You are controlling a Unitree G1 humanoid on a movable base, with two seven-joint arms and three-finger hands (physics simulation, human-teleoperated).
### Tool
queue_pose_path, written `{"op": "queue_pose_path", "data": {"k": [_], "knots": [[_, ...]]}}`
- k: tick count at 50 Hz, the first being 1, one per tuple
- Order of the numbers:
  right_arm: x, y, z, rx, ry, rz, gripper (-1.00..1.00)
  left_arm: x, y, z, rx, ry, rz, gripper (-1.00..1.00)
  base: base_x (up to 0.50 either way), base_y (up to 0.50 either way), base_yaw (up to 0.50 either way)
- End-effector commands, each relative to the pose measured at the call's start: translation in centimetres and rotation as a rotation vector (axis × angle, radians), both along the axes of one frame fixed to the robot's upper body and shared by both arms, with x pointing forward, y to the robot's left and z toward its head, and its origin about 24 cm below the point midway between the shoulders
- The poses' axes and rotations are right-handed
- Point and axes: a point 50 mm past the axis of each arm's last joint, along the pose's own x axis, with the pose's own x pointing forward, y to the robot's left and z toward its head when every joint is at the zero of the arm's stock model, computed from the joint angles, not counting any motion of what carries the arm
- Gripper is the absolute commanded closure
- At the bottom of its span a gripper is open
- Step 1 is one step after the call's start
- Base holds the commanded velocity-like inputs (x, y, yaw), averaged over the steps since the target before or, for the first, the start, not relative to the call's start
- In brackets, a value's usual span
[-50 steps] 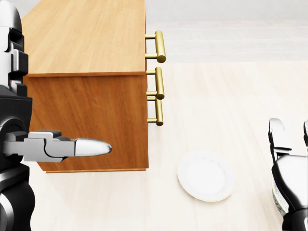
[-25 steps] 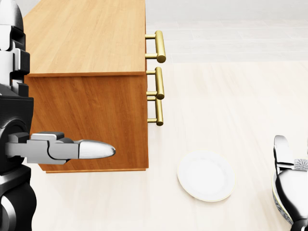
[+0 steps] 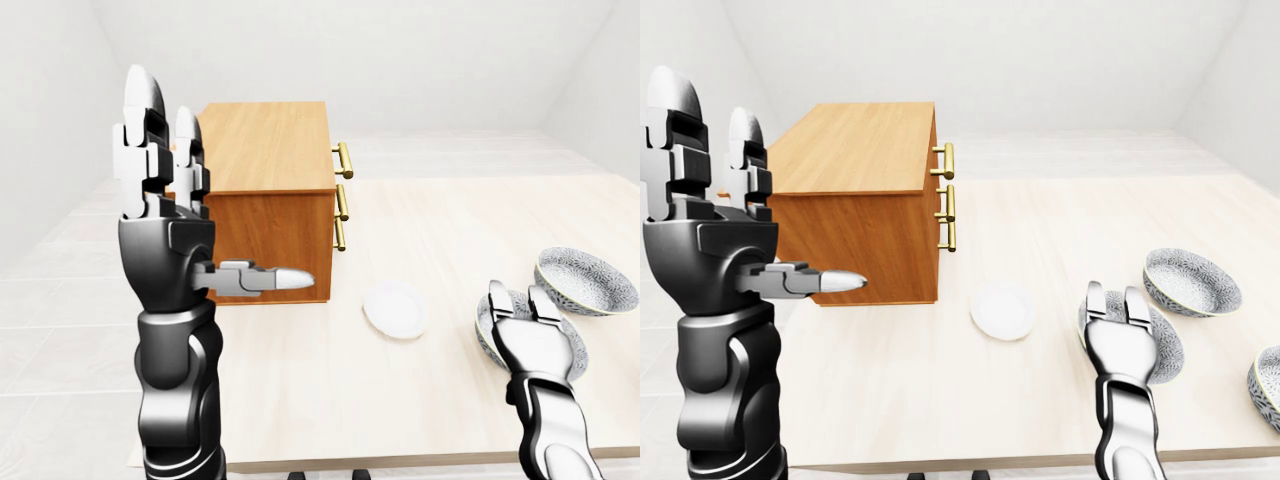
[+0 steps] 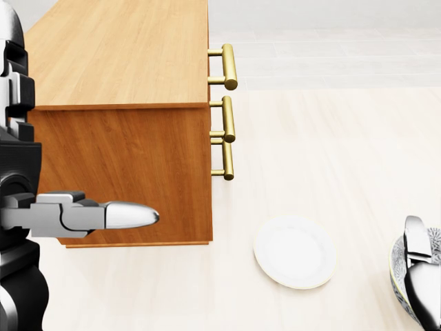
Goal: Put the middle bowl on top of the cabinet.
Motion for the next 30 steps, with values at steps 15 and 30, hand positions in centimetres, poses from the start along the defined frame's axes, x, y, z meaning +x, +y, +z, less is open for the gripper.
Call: {"op": "queue_pose_path", "data": {"k": [15, 30], "knots": [[0.0, -0.2, -3.8, 0.039, 0.060, 0.007, -1.00, -0.3, 0.1, 0.2, -0.010, -0.012, 0.000, -1.00, 0.00, 0.00, 0.00], [-0.9, -1.0, -5.1, 0.031, 0.103, -0.010, -1.00, -0.2, 0.2, 0.1, -0.012, -0.005, 0.000, -1.00, 0.00, 0.00, 0.00]]}}
